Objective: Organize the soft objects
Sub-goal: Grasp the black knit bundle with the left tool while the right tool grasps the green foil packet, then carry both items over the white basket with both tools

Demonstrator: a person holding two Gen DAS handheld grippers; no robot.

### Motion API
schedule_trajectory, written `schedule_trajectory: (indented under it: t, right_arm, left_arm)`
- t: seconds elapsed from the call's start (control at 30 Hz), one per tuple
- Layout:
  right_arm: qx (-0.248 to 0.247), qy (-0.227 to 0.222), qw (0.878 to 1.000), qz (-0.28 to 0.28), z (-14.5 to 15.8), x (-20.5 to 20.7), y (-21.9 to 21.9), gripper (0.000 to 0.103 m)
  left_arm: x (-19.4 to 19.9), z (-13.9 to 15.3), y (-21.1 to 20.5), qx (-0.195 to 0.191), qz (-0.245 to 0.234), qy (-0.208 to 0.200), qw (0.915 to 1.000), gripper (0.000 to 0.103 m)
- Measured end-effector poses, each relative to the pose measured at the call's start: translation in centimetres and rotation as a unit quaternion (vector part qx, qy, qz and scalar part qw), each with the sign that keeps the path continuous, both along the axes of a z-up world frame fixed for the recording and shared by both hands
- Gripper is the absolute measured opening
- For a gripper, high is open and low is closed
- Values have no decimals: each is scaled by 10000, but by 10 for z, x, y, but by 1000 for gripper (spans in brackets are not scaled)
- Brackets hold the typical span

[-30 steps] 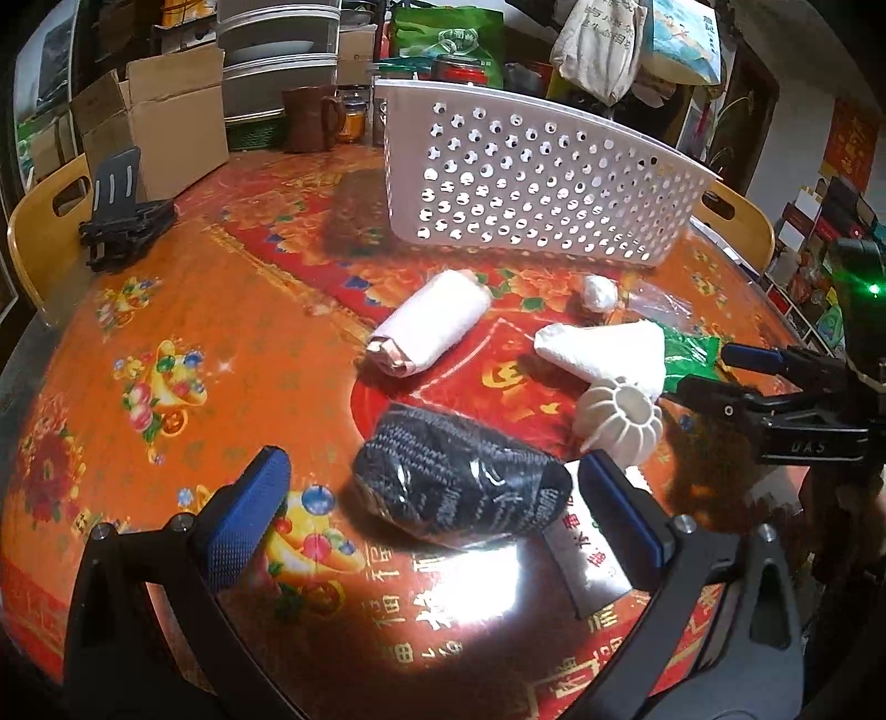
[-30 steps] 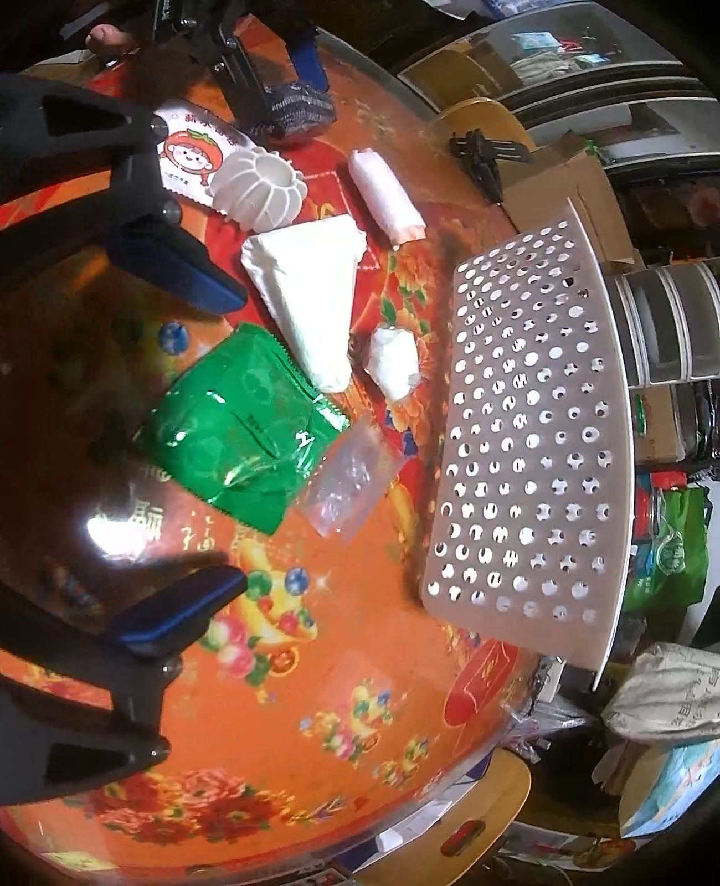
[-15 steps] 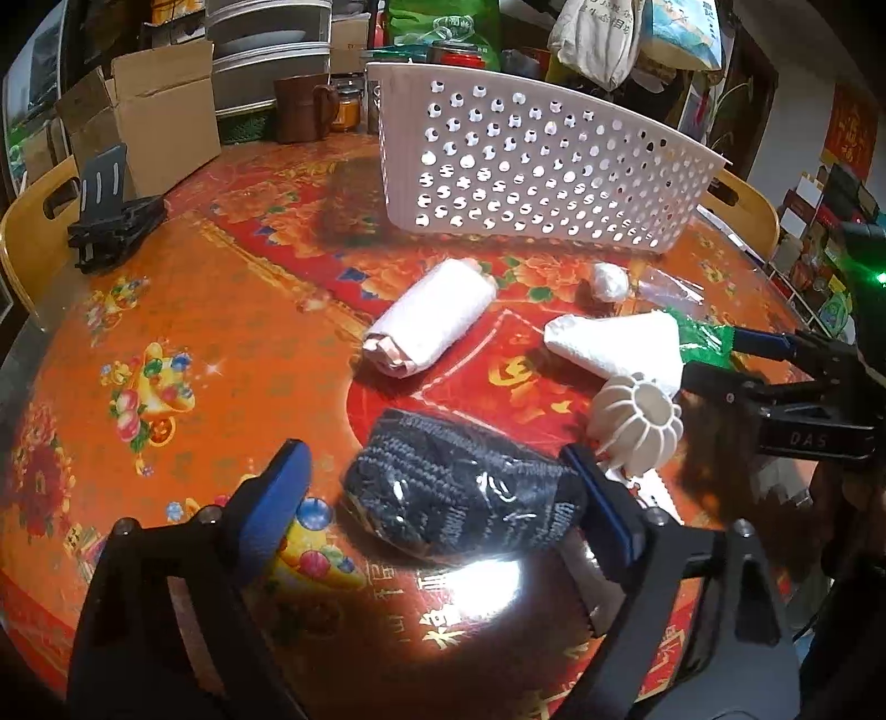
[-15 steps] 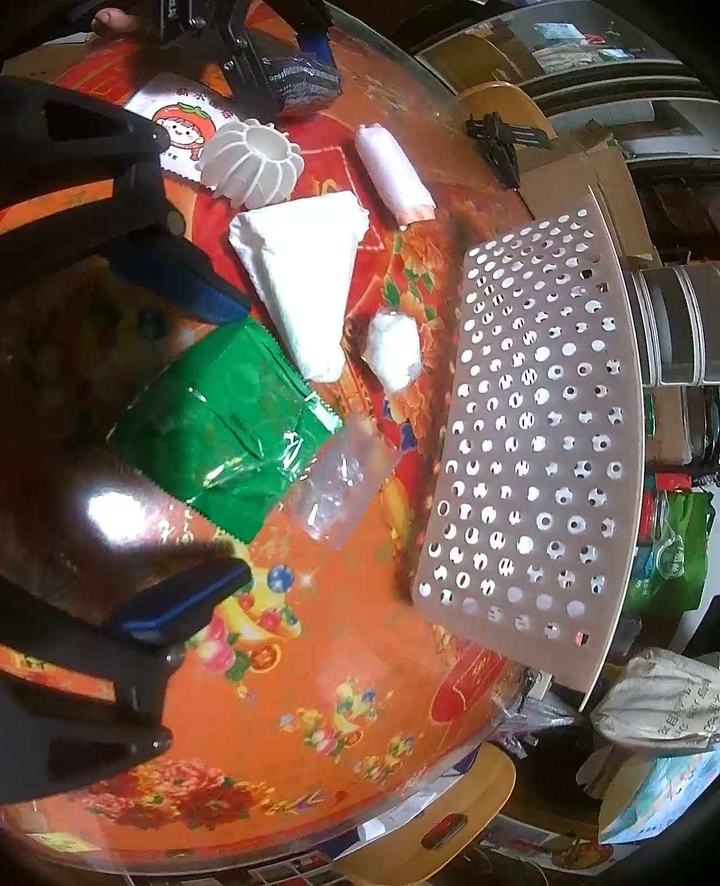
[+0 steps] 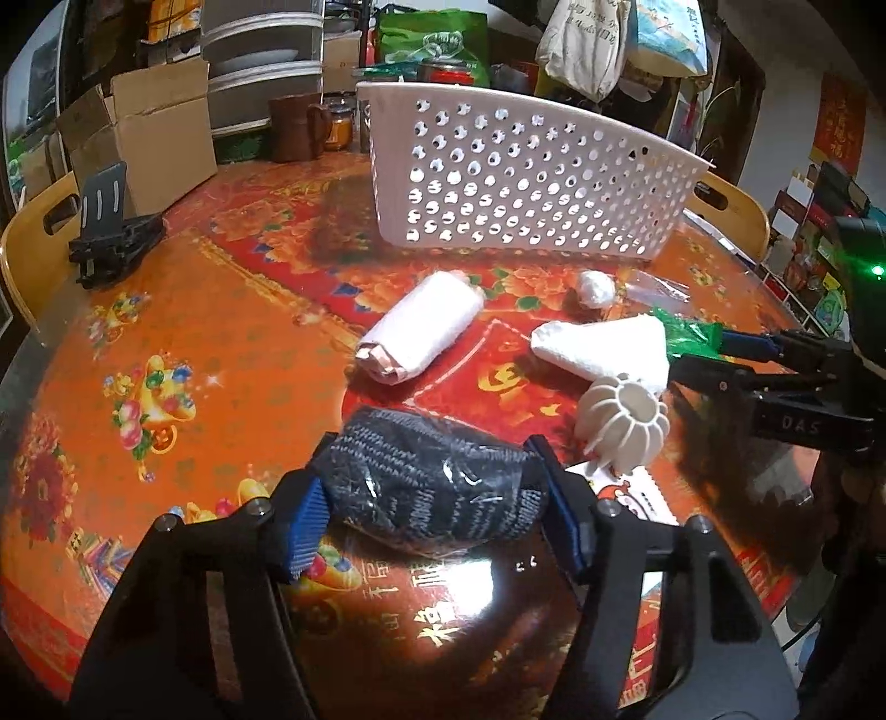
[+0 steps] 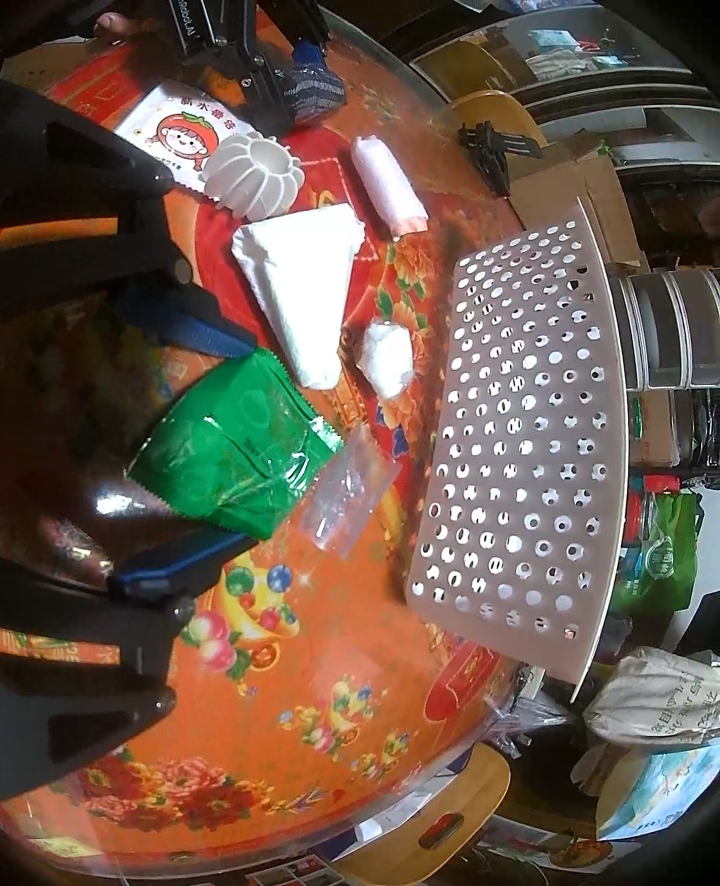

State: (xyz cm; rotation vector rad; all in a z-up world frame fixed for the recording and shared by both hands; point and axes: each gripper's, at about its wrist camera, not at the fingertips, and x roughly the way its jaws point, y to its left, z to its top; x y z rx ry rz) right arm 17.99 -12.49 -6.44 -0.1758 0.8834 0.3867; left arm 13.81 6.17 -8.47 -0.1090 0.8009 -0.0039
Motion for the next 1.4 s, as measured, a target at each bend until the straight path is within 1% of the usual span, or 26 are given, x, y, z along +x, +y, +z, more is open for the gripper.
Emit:
schedule_trajectory:
  t: [0.03,0.3,0.37,0.53,0.67,0.9,1.13,1.4]
  right_arm:
    - [37,-7,10000,-7,0,0,-1,56]
    - [319,10,9995,-13,2,0,-9,47]
    - [378,-3,9993,-10,2,-1,-10,44]
    - [500,-44,9987,-5,4,-3,-13,40]
    - [541,-172,9984,-25,7,-7,-14,39]
    - [638,-259,9976,-28,14,-19,-19,39]
    - [671,-584,9960,9,38,-32,-25,39]
    - [575,-916,9941,20,68,-32,-29,39]
  left_arm:
    - [-1,1,0,11,-4,-31,10000,63]
    - [-11,6,-1,45,1,-290,9996,62]
    - [-13,7,0,38,-17,-318,9995,62]
    - [-16,8,4,26,22,-342,9994,62]
    - [-20,10,6,32,52,-394,9992,62]
    - [-25,17,5,14,40,-490,9988,62]
    - [-25,32,0,42,-45,-599,9982,62]
    - [-16,64,-8,149,-202,-828,9963,62]
